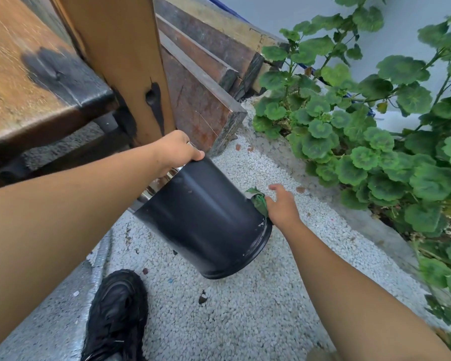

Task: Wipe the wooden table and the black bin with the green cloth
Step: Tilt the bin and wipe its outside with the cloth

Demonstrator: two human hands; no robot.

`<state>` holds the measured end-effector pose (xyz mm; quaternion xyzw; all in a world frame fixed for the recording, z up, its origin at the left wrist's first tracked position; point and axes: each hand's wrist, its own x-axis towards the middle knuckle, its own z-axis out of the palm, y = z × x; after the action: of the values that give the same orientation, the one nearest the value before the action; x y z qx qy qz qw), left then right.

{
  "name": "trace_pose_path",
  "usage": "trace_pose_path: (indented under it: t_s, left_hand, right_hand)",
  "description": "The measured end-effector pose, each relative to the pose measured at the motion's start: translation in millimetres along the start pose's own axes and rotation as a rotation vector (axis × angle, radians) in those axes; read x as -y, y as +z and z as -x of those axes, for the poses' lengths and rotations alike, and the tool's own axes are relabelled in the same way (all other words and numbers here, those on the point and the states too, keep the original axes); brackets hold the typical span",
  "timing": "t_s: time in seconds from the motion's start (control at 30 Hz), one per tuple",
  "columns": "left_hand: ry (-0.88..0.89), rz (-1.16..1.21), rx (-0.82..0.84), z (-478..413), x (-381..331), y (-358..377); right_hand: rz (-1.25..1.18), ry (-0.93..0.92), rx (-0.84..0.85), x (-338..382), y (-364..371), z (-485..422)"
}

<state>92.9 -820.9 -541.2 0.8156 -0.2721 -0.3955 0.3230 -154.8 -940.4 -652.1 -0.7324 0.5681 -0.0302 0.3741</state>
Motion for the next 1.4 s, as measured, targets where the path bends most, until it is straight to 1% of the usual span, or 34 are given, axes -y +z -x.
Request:
trace_pose_path:
  t_s: [0.03,0.07,0.13,0.17,0.23,0.3,0.37,0.43,0.5,0.6,0.73,0.83,0.97,1.03,1.2,1.33,1.4]
  left_hand:
    - [-0.015,-0.005,-0.007,-1,-1,0]
    - [-0.026,-0.020,-0.016,-1,-3,0]
    - [-0.028,-0.059,-0.043,-2,-5,3]
    - [-0.038,-0.075,-0.052,-5,-3,4]
    - [-0.023,-0.056,-0.058,-7,-1,6]
    - [-0.021,-0.040,-0.064,-11,1,7]
    - [-0.028,-0.053,-0.063,-13,1,7]
    - [-0.023,-0.076,-0.077,-13,2,8]
    - [-0.026,-0.099,-0.072,-12,1,8]
    - [-0.022,-0.150,-0.094,-9,-1,8]
    - [-0.016,-0.125,-0.075,-12,1,5]
    - [-0.020,-0.153,-0.079,-11,-2,8]
    - [-0.023,-0.207,-0.098,-6,-8,10]
    - [-0.029,-0.212,-0.101,-2,-11,9]
    - [-0.114,-0.205,-0.144,-4,-18,9]
    - [-0.143,-0.182,-0.174,-11,-17,9]
    - [-0.149,-0.174,-0.189,-13,-17,10]
  right_hand:
    - [0.018,-0.126,-0.008,2,-1,2]
    - [-0.002,-0.183,0.008,2,-1,4]
    - [-0.120,-0.131,0.133,4,-8,8]
    - [-0.169,-0.081,0.235,4,-14,10]
    - [-0.202,-0.043,0.440,3,-26,5]
    - [-0.145,-0.055,0.546,2,-32,-1]
    - [0.008,-0.104,0.555,5,-31,-3]
    - [0.227,-0.207,0.490,11,-28,-4]
    - [0.351,-0.290,0.398,13,-26,-4]
    - [0.292,-0.291,0.307,10,-27,0]
    - [0.225,-0.298,0.211,1,-28,20]
    - [0.166,-0.298,0.118,-6,-28,37]
    - [0.081,-0.327,0.053,-15,-24,53]
    - [0.083,-0.351,0.027,-20,-21,59]
    - [0.088,-0.438,-0.051,-27,-12,77]
    - [0.176,-0.532,-0.151,-31,1,107]
    - [0.219,-0.565,-0.169,-34,12,123]
